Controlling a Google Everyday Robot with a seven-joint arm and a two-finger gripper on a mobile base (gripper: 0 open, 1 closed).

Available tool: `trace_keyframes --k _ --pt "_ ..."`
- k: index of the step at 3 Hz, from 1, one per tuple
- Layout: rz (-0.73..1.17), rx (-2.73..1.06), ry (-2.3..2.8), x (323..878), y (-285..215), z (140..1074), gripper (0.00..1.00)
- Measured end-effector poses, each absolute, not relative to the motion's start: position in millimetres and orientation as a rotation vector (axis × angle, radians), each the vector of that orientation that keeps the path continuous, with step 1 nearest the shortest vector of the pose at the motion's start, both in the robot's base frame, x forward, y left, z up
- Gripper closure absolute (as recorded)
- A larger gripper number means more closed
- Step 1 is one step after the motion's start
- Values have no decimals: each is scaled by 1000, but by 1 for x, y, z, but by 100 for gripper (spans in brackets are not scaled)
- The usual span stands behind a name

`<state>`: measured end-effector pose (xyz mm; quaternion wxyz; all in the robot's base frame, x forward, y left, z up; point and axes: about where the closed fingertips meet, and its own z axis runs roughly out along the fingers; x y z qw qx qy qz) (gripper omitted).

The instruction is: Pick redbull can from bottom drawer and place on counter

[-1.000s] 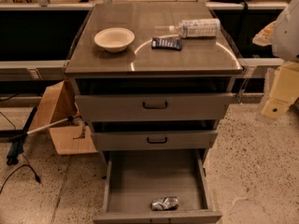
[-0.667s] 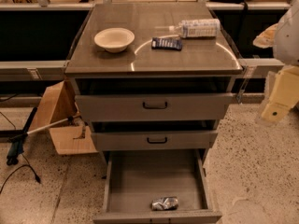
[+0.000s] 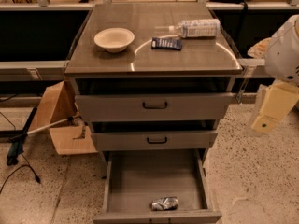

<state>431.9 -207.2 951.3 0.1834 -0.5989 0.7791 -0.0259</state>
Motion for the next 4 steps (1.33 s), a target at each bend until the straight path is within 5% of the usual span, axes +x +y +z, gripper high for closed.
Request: trace_keyframes --k 2,4 --pt "-186 -1647 2184 442 -191 899 0" --pt "-19 -1690 2158 452 -187 868 0"
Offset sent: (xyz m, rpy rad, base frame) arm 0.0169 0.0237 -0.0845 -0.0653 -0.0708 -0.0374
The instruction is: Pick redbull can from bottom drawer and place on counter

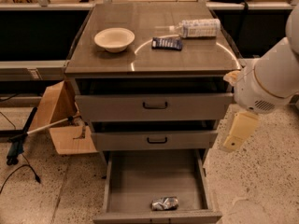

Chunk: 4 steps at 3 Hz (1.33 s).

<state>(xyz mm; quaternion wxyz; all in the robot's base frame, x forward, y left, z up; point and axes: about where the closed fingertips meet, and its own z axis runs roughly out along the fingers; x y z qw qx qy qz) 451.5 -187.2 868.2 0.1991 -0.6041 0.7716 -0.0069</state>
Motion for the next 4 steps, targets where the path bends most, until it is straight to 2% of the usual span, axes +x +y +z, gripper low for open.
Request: trace_keyframes --k 2,4 --pt "251 -1810 1972 462 -166 830 0" --pt "318 -1852 1931 463 -153 813 0"
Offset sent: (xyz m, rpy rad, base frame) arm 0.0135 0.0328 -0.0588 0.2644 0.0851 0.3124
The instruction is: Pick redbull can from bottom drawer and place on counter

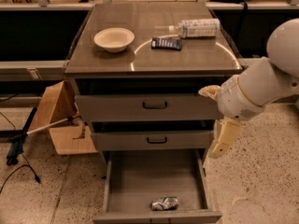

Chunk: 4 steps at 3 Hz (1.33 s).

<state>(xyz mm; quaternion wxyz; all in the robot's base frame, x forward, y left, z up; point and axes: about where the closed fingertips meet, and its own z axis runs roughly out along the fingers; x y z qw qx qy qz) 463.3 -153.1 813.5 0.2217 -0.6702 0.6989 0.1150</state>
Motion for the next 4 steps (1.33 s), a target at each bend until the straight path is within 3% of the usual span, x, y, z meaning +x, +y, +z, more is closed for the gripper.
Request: trace_keyframes --k 4 --pt "245 -1721 1996 479 -150 719 0"
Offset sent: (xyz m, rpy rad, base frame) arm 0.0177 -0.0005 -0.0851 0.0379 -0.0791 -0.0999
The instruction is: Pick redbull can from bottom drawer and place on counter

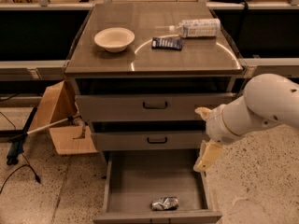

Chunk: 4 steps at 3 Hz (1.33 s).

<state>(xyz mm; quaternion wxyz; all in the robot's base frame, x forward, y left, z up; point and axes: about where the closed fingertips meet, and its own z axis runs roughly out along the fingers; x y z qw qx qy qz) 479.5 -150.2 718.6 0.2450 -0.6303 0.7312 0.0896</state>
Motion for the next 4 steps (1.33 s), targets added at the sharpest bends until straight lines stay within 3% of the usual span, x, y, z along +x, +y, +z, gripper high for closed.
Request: trace_keyframes --k 4 --pt "340 -1717 2053 479 -149 673 0"
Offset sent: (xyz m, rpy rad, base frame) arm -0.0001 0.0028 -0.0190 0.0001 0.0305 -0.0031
